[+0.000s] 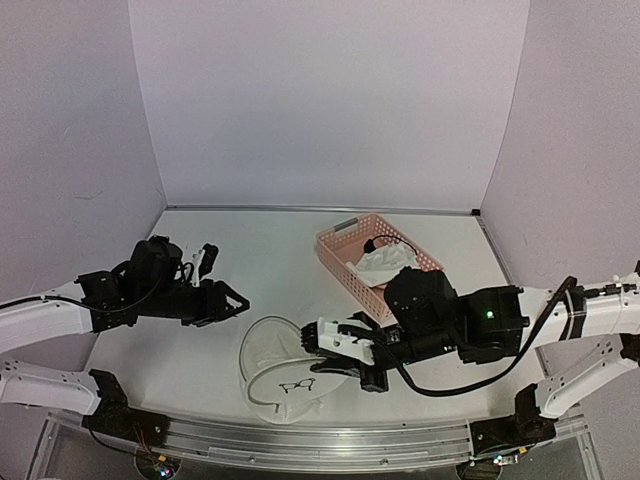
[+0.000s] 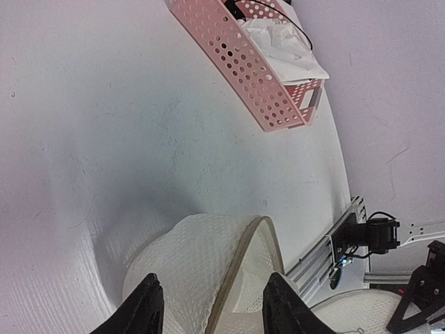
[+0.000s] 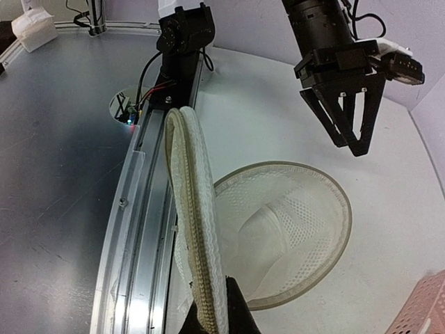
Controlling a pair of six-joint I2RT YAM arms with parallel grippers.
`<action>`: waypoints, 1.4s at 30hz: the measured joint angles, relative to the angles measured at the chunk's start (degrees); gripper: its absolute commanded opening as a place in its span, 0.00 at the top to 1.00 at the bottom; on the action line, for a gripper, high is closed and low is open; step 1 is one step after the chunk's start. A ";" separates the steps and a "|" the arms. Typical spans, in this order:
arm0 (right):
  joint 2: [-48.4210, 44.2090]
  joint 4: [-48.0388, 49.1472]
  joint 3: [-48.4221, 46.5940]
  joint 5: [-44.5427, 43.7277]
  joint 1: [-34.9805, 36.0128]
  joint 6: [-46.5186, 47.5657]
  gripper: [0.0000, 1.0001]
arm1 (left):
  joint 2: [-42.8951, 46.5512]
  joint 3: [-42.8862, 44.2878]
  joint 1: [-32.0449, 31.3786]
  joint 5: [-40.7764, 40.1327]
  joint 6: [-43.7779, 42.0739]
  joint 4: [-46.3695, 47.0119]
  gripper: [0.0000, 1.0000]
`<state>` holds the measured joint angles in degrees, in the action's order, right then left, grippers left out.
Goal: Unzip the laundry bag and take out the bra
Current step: Close the laundry bag at the center of the board.
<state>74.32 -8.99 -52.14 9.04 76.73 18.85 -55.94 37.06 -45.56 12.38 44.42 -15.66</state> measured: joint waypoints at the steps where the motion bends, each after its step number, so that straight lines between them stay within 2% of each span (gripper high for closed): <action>1: 0.92 -0.76 -1.07 1.55 -1.14 -0.79 1.00 | -0.57 0.00 0.00 0.00 -0.37 0.00 0.50; 10: 9.31 -7.43 -10.97 14.99 -10.05 -7.30 1.00 | -2.78 0.09 0.00 -0.61 -1.66 -0.02 0.50; 17: 17.99 -10.14 -15.96 22.99 -14.03 -14.60 1.00 | 0.92 0.09 0.00 -4.74 -2.43 -0.74 0.50; 28: 31.61 -11.58 -21.77 28.22 -17.05 -28.09 1.00 | 5.51 0.11 0.00 -12.46 -3.76 -2.51 0.50; 35: 39.36 -9.42 -26.47 30.99 -19.17 -36.46 1.00 | 4.39 0.09 0.00 -12.61 -4.15 -2.86 0.50; 42: 46.07 -4.24 -27.10 33.86 -23.54 -45.24 1.00 | 3.19 0.11 0.00 -11.98 -5.01 -3.02 0.50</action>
<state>120.40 -13.23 -79.24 42.89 53.19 -26.39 -52.75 37.17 -45.56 0.40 39.42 -18.68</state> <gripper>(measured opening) 0.031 0.502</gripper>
